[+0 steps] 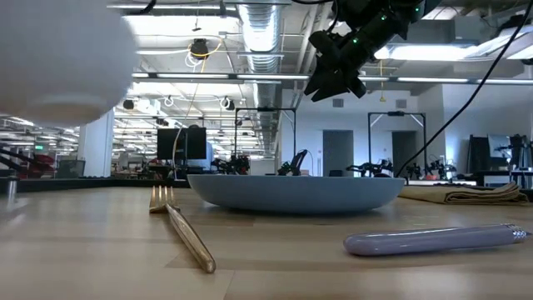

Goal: Set table place
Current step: Stack the white bowl on the blue plate

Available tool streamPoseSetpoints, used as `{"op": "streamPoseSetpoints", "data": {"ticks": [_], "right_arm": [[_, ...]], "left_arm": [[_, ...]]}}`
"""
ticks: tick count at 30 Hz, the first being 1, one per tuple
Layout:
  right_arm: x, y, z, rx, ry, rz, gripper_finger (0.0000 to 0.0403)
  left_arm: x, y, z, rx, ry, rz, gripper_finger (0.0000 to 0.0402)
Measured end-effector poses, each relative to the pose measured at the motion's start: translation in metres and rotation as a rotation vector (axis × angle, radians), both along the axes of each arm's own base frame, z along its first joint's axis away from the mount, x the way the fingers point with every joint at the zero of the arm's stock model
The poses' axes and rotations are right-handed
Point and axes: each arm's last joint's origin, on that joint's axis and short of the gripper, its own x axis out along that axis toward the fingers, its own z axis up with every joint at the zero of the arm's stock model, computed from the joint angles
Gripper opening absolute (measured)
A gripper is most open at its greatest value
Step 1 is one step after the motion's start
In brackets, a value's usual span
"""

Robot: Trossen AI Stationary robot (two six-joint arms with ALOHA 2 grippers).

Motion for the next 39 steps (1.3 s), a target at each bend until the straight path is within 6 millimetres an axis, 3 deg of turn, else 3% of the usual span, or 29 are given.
{"op": "streamPoseSetpoints", "data": {"ticks": [4,9,16,20,29,34,39], "right_arm": [[0.000,0.000,0.000,0.000,-0.001,0.000,0.0171],[0.000,0.000,0.000,0.000,-0.001,0.000,0.0171],[-0.003,0.001,-0.004,0.032,0.040,-0.007,0.0171],[-0.013,0.003,0.000,0.063,0.068,-0.033,0.0171],[-0.064,0.007,0.026,0.116,0.108,-0.212,0.0171],[-0.086,0.013,0.038,0.105,0.117,-0.264,0.0171],[-0.103,0.019,0.043,0.112,0.149,-0.281,0.0171]], "left_arm": [[0.007,0.020,0.021,0.043,-0.088,0.073,0.0000],[0.026,0.047,0.046,0.103,-0.142,0.031,0.0000],[0.072,0.089,0.083,0.226,-0.169,-0.027,0.0000],[0.102,0.110,0.090,0.273,-0.096,-0.117,0.0000],[0.175,0.138,0.072,0.295,0.116,-0.350,0.0000],[0.214,0.140,0.059,0.278,0.093,-0.441,0.0000],[0.240,0.135,0.041,0.268,0.105,-0.507,0.0000]]}}
